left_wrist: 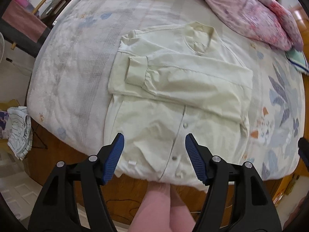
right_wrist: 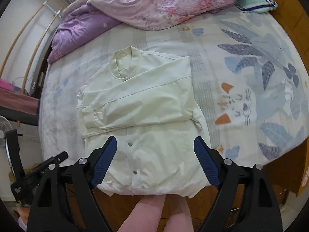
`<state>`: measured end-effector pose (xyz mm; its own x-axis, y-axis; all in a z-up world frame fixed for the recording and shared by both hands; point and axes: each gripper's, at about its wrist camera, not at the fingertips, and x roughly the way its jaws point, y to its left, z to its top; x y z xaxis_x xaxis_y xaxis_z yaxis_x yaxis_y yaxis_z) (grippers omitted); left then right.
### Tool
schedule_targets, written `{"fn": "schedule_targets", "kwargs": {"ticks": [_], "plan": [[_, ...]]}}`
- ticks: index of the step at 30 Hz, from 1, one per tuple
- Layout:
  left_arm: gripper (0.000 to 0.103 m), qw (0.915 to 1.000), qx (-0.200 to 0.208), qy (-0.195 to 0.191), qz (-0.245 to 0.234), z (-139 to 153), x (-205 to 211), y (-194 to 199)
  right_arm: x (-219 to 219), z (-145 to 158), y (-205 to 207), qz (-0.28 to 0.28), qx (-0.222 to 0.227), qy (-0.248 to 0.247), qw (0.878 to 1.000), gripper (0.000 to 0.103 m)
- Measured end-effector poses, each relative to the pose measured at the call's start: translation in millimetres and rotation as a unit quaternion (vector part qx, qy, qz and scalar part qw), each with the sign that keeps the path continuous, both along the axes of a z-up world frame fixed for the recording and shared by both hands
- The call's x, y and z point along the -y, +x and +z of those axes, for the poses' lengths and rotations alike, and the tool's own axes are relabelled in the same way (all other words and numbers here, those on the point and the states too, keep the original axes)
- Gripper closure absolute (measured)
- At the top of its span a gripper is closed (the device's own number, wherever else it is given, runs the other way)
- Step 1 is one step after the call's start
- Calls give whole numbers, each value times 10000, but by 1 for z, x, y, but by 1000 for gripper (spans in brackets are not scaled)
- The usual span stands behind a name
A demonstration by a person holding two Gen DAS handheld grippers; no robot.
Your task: Fold large clothes
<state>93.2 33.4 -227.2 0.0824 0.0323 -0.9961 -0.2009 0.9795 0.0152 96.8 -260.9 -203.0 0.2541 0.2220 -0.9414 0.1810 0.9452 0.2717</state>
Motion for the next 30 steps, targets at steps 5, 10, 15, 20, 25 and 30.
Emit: {"fn": "schedule_targets", "kwargs": {"ticks": [5, 10, 15, 20, 25, 30], "plan": [[36, 9999, 112, 18, 3, 23, 4, -25, 11, 16, -28, -77, 110, 15, 9999, 21], [30, 9997, 219, 46, -66, 42, 0, -29, 12, 24, -34, -115, 75, -23, 9999, 21], [30, 9994, 265, 32, -233, 48, -10, -7, 5, 29, -20, -271, 69, -58, 9996, 21], [30, 9983, 244, 15, -522, 47, -24, 35, 0, 35, 5, -615, 86, -44, 9981, 21], [30, 9963, 291, 38, -811, 48, -41, 83, -2, 37, 31, -969, 54, -125, 9952, 19], [27, 9962, 219, 8, -841, 43, -55, 121, -3, 39, 51, -1218, -25, -125, 9925, 18]]}}
